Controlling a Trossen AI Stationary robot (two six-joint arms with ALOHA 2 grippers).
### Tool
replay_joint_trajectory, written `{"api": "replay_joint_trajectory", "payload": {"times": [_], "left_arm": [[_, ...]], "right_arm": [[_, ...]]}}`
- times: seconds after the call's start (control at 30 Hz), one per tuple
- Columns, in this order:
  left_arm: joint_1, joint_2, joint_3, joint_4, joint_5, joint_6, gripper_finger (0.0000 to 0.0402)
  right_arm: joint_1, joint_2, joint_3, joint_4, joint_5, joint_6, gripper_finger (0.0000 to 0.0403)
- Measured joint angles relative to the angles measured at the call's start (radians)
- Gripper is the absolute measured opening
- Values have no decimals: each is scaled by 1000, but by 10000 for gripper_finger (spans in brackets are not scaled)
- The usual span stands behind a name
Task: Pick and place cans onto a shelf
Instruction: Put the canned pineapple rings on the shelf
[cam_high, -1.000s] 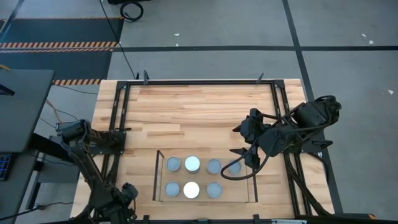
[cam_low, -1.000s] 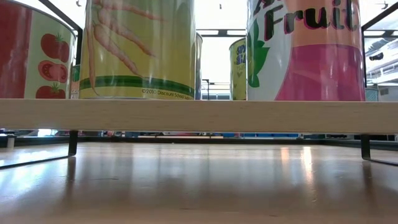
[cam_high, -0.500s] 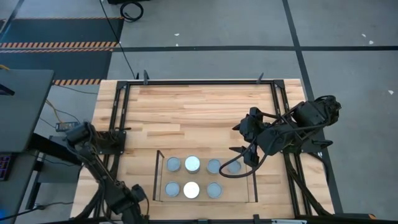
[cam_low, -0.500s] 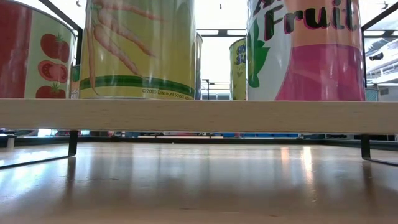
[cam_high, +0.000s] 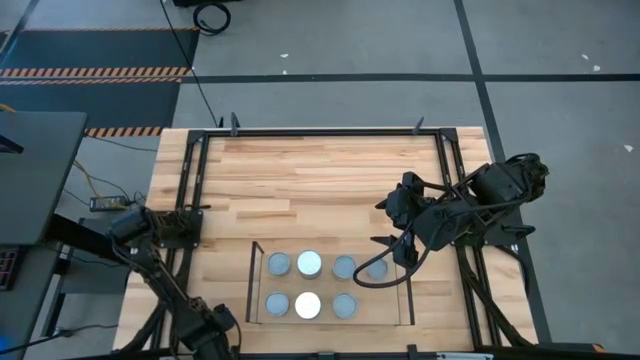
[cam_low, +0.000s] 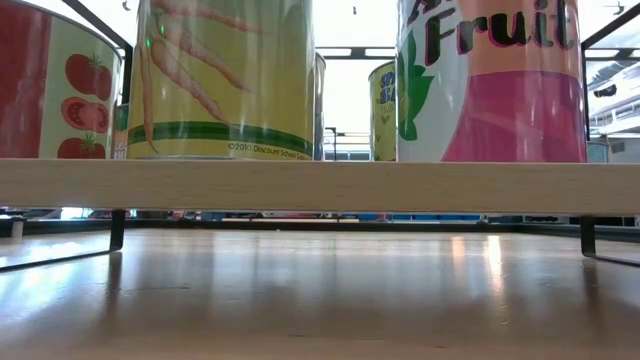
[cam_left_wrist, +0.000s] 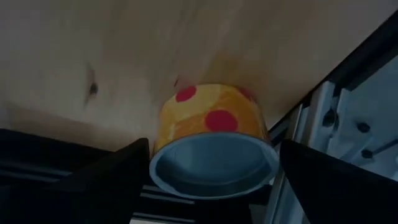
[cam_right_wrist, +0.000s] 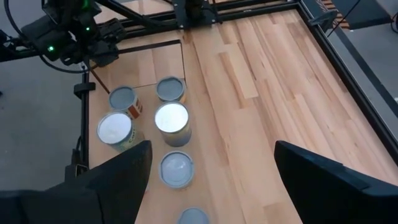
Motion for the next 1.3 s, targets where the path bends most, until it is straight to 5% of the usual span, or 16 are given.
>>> {"api": "replay_joint_trajectory", "payload": {"times": [0.4,0.7,1.03,1.3], "left_arm": [[-29,-2,1,-31,17,-18,275],[12,-124,141,-319,-54,-8,274],[47,-266,578,-759,-440,-14,273],[134,-264,918,-746,-851,161,273]], "right_arm": [[0,0,0,-7,0,-7,345],[0,0,0,-13,0,-7,345],[30,0,0,-27,-1,61,345],[82,0,0,-106,-1,165,345]]}}
